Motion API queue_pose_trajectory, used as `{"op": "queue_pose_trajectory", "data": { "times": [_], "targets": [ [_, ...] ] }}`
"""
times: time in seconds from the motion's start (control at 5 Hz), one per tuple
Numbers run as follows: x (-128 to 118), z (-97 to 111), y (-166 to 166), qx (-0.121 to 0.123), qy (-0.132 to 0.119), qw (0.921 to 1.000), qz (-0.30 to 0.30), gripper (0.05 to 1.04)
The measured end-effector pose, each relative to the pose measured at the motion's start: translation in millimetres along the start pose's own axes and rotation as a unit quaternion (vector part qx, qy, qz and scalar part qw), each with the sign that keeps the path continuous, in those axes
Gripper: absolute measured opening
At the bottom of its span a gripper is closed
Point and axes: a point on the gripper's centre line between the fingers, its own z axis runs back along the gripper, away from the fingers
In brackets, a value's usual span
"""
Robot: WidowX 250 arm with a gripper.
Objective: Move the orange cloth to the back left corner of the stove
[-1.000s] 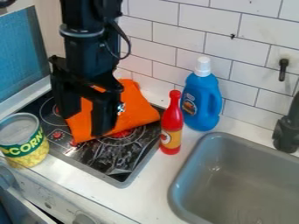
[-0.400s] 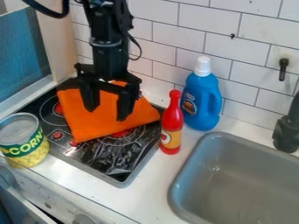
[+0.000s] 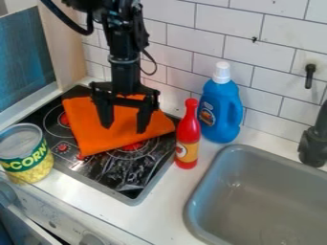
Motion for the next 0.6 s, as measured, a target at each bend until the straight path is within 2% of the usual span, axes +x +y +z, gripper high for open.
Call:
{"op": "queue_pose_trajectory", "data": {
  "times": [0.2,0.6],
  "targets": [
    [6.9,-5.4,5.9,-0.003,0.006,0.9999,0.016,1.000],
    [12.4,-29.0,37.4,-0.008,0.020,0.9982,0.055,1.000]
  ]
}}
